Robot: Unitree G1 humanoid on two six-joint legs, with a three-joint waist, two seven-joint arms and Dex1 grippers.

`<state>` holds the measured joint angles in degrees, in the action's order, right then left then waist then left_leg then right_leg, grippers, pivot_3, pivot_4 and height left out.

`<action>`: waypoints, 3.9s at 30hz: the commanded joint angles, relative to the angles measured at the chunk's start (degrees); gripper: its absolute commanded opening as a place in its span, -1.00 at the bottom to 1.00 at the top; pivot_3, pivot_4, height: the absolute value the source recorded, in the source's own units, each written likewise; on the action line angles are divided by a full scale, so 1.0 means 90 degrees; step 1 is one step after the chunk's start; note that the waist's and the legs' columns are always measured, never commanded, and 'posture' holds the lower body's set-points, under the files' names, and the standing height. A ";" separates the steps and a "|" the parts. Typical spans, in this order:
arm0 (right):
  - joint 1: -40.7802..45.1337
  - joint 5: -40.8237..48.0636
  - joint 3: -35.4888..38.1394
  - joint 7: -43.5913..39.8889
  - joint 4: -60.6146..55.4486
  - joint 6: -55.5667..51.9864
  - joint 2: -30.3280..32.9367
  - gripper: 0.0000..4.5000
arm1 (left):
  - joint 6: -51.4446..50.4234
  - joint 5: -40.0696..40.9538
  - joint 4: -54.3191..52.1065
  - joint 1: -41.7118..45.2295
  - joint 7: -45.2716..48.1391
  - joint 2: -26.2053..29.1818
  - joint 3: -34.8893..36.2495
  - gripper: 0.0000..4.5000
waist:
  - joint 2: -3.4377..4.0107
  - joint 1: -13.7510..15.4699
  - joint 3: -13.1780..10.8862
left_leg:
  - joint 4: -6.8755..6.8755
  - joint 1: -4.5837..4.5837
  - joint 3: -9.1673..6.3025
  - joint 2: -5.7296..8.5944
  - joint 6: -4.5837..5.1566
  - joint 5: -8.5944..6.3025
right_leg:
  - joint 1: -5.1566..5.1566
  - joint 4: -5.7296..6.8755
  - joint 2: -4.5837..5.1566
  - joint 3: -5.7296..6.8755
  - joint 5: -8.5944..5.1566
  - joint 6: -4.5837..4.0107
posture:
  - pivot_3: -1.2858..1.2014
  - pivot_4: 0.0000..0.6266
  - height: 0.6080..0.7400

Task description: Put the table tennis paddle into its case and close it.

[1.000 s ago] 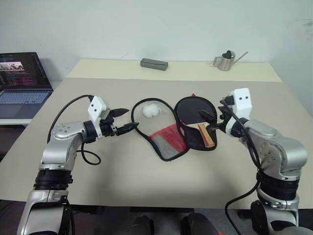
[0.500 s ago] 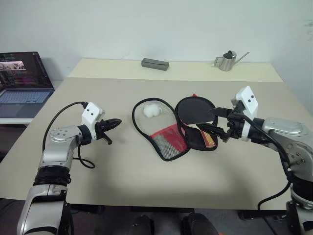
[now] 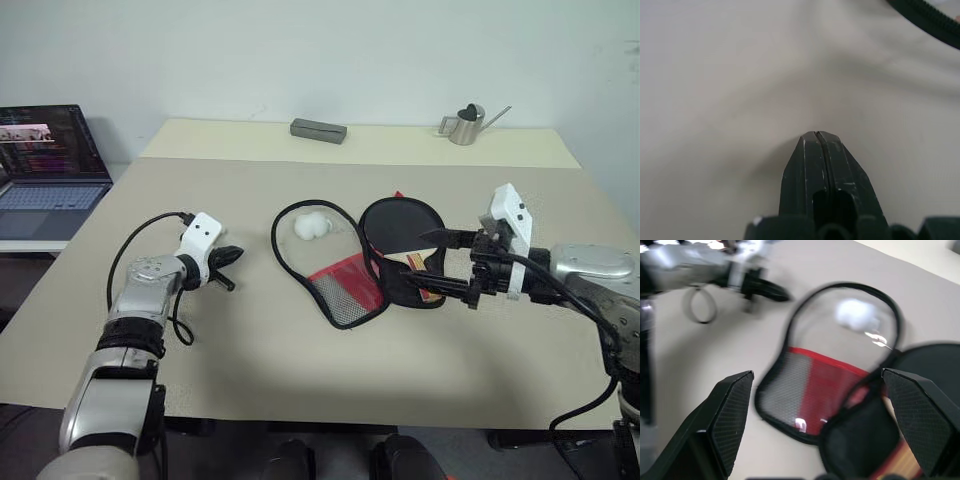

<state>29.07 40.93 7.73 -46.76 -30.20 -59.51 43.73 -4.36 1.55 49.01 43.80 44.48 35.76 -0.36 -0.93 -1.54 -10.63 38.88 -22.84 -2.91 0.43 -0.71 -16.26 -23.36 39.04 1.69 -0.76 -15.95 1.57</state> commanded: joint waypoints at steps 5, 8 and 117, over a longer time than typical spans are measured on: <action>-0.0031 0.0079 0.0068 -0.0341 -0.0013 0.0529 0.0369 1.00 | 0.0568 -0.0274 0.1006 0.0711 0.0063 -0.0221 -0.0132 -0.99 | -0.0001 0.0001 0.0001 | 0.0001 0.0001 0.0001 0.0000 0.0000 0.0000 | 0.0001 0.0002 -0.0002 0.0001 0.0000 0.0000 | 0.03 -0.52 1.00; -0.0029 0.0099 0.0051 -0.0310 0.0018 0.0605 0.0379 1.00 | 0.0707 -0.0346 0.1330 0.0873 0.0130 -0.0390 -0.0179 -0.99 | -0.0002 0.0005 0.0001 | 0.0002 0.0001 0.0001 0.0002 0.0000 0.0000 | 0.0001 0.0002 -0.0002 0.0001 0.0000 0.0000 | 0.03 -0.52 1.00; -0.1955 0.1787 0.2175 0.1403 -0.0476 0.0511 0.1643 1.00 | 0.1467 0.0421 0.2096 0.2910 0.3199 -0.2845 0.0735 -0.99 | -0.0014 0.0122 0.0000 | 0.0007 0.0010 0.0020 -0.0004 0.0000 0.0001 | 0.0008 0.0008 -0.0036 -0.0013 0.0003 0.0005 | 0.03 -0.52 1.00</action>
<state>10.24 58.68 28.80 -33.92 -35.22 -56.97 58.39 9.47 2.72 71.26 70.55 69.88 8.53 4.83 -1.05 -0.44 -10.63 38.94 -22.73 -2.71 0.38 -0.71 -16.26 -23.29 39.11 1.36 -0.90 -15.93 1.61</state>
